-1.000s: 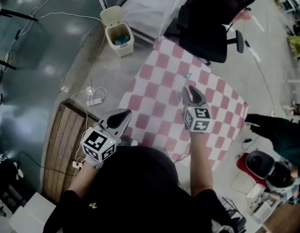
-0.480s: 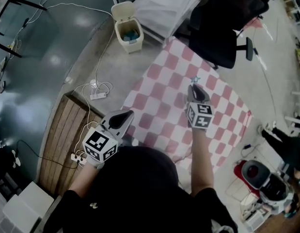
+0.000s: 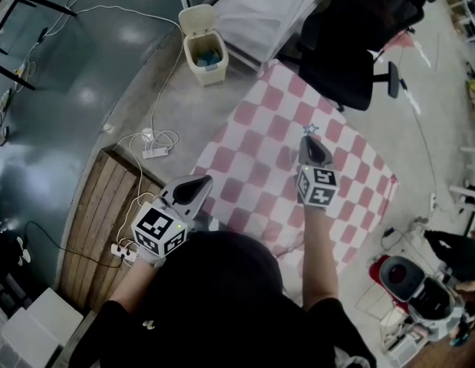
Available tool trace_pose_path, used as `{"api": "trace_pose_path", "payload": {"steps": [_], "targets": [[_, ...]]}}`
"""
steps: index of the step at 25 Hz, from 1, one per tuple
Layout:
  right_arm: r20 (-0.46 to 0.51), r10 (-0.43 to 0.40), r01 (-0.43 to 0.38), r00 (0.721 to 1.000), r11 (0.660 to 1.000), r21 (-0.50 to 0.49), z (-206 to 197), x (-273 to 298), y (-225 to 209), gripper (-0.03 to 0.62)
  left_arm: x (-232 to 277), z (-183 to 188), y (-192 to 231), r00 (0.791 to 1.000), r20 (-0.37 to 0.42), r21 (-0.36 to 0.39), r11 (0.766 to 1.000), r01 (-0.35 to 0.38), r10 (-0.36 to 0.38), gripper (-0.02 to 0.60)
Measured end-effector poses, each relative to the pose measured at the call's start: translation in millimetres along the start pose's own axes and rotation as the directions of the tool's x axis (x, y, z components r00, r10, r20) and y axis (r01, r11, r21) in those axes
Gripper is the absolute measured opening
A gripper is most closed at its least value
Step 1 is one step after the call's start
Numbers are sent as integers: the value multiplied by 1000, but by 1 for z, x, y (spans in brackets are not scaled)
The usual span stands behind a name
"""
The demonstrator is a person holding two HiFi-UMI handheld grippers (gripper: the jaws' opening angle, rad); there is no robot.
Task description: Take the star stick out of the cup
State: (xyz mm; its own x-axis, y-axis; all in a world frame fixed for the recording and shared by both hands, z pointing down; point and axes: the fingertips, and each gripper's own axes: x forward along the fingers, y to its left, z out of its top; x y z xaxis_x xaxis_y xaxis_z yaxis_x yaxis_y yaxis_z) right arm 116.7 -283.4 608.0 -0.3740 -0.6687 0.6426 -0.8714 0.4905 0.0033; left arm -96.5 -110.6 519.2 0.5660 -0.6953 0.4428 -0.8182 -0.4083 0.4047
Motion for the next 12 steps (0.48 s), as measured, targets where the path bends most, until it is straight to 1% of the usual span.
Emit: {"api": "trace_pose_path", "payload": {"steps": [6,12], "targets": [[44,-16,16,999,1000,0,10,-21,-1,29,-6,2,-9,1000,12,20,1000,13,-13,40],[109,-51,49,993,999,15,24,-57,-2,29,-9,8,-22,998,32,53,997,51,-53,40]]}}
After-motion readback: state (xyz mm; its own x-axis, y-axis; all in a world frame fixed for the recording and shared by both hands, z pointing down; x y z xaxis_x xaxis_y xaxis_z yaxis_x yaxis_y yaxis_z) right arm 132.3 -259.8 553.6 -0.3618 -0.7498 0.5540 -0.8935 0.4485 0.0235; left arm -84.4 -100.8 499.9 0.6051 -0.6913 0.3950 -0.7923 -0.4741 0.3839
